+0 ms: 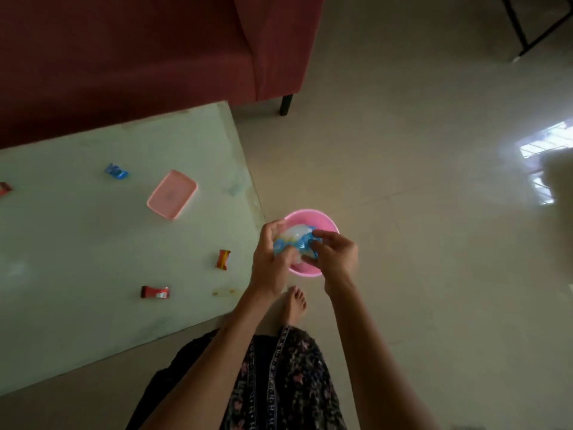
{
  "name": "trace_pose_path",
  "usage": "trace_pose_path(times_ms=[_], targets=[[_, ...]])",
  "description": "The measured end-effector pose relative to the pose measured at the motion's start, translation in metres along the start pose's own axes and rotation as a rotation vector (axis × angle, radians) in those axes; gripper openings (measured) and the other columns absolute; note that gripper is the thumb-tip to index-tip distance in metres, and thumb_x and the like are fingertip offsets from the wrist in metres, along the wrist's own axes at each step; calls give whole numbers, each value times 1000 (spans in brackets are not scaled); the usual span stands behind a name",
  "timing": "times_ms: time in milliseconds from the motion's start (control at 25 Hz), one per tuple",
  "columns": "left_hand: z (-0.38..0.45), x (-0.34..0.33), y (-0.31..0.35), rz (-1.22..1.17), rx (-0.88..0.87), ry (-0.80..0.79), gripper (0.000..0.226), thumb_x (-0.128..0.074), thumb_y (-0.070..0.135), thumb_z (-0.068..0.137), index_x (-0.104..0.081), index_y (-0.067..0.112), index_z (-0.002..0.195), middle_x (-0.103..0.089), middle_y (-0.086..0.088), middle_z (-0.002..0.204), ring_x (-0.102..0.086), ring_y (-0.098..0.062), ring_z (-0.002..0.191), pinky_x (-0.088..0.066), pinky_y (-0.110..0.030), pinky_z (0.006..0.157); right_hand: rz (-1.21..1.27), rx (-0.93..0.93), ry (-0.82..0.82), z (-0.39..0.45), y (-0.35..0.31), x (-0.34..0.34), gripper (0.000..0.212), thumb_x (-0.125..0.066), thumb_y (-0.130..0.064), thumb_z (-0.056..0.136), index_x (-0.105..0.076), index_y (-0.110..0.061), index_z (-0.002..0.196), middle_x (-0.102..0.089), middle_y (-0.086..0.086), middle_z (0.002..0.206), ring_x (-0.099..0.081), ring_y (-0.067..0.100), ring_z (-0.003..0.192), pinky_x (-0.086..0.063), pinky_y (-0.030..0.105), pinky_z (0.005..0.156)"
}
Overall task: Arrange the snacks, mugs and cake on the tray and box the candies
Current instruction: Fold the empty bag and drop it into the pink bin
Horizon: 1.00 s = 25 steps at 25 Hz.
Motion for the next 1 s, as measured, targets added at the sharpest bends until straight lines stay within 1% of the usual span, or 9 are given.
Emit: trace_pose_path(times_ms=[80,160,240,320,520,680,720,880,1000], targets=[[25,-1,-16,-24,82,123,33,-55,22,72,-52,22,105,-58,-2,113,-56,-7,94,-42,-5,62,-31,1,121,37,20,9,22,-68,3,80,-72,-4,101,-65,9,108,-68,19,70,-62,34,60],[48,-6,-33,-13,122,202,25,-55,22,77,-57,16,101,-62,-6,109,-58,-9,90,-41,-1,56,-130,14,196,69,37,11,26,-66,0,82,-73,-10,104,-66,11,115,-69,26,87,-59,40,79],[65,-16,-53,11,143,253,17,-54,15,85,-60,12,101,-64,-5,105,-57,-2,82,-41,2,53,-298,62,185,96,52,4,30,-63,-1,83,-71,-13,109,-64,12,122,-64,28,104,-51,35,93],[75,-23,-72,9,177,280,17,-53,11,87,-61,10,102,-64,-3,102,-58,-5,82,-43,0,55,-454,118,117,116,64,-6,34,-58,1,85,-68,-13,114,-55,11,131,-56,27,118,-41,30,102],[88,-28,-106,-7,214,247,16,-50,6,88,-62,15,94,-66,0,100,-63,-18,97,-50,-31,83,-668,185,-85,168,103,-28,44,-50,10,84,-62,-10,122,-31,11,149,-42,31,132,-31,38,113],[94,-24,-112,-37,174,246,18,-51,7,88,-63,20,89,-68,2,95,-65,-16,92,-52,-30,79,-869,218,-293,205,126,-45,44,-48,8,85,-64,-12,120,-37,8,150,-20,29,145,2,39,121],[95,-24,-114,-46,177,246,19,-51,7,88,-63,22,86,-68,4,92,-65,-14,89,-52,-29,77,-876,198,-333,212,130,-47,45,-46,8,86,-65,-14,120,-39,6,149,-16,30,146,4,39,120],[98,-18,-115,-75,176,268,21,-51,7,87,-61,24,83,-68,2,91,-65,-16,88,-52,-24,70,-716,166,-269,214,120,-40,49,-40,7,88,-65,-20,120,-42,8,148,-23,33,143,-19,48,118],[96,-13,-110,-56,169,293,14,-52,9,87,-60,21,87,-69,-7,101,-66,-21,93,-49,-24,68,-638,144,-242,202,106,-33,48,-41,2,88,-60,-19,126,-44,10,147,-35,33,137,-26,46,115]])
Point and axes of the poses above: each hand's wrist, its own z-axis towards the middle knuckle, its own x-axis out of the back of the hand, y = z × x, the point moved 7 cm from there along z, towards the middle knuckle
